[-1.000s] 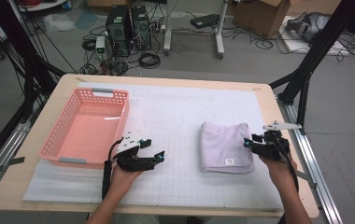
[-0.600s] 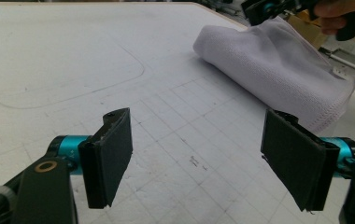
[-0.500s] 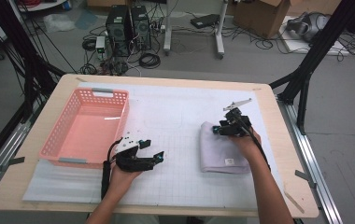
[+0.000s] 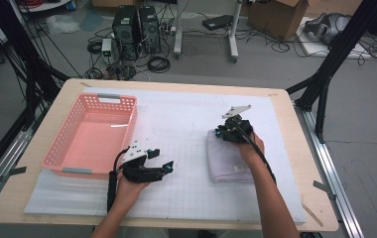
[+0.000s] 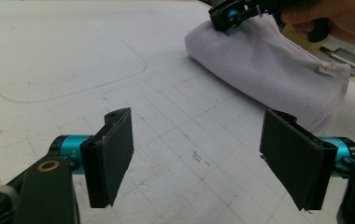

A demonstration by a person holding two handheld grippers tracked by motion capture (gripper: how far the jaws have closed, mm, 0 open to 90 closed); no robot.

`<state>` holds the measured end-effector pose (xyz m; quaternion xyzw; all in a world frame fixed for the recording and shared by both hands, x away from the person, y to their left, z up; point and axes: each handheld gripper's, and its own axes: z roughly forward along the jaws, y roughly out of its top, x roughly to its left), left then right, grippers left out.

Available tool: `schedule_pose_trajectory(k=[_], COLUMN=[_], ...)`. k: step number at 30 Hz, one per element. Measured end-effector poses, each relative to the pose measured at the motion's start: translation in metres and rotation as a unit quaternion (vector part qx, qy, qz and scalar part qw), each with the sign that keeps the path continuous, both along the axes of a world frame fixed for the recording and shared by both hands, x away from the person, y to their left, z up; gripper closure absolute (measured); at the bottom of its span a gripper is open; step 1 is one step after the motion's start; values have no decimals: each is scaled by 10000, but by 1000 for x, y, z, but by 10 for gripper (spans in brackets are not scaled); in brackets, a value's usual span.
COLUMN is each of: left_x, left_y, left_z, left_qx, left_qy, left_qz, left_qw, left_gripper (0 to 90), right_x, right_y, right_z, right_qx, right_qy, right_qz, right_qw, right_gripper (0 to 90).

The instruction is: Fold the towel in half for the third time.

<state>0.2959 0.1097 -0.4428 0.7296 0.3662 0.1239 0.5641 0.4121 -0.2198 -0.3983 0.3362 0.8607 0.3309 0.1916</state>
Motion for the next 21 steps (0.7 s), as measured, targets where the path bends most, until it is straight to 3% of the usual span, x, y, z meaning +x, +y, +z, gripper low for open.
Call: schedule_pose_trajectory(k=[1,3,6,8,13,17,20,21], left_x=[0,1,1,1,1,1,1,1], left_y=[1,2,4,4,4,4,4,4], left_z=[0,0,0,1,1,0,0,1], left_qx=[-17,-43,-54,-65,-69,-70,-65,-61], left_qy=[1,2,-2,-19,-60,-36,-42,-36], left_qz=[20,34,42,51,58,67,69,65], left_qw=[10000,10000,10000,10000,9999,9999,9999,10000], left_gripper=[263,263,263,265,265,262,261,261], right_x=[0,-1,-7,-12,-20,-25,-30,-33], right_y=[0,-7,-31,-48,-78,-98,-118,-120], right_z=[-1,2,11,14,-2,-21,-24,-21], right_qx=[-26,158,600,652,441,-110,464,508], right_qy=[-32,-56,-206,-236,33,177,348,280], right_qz=[-178,-412,-807,-948,-1212,-1633,-2021,-2030], right_qw=[9998,9990,9947,9931,9916,9864,9776,9775], right_gripper=[588,554,624,674,677,654,656,670])
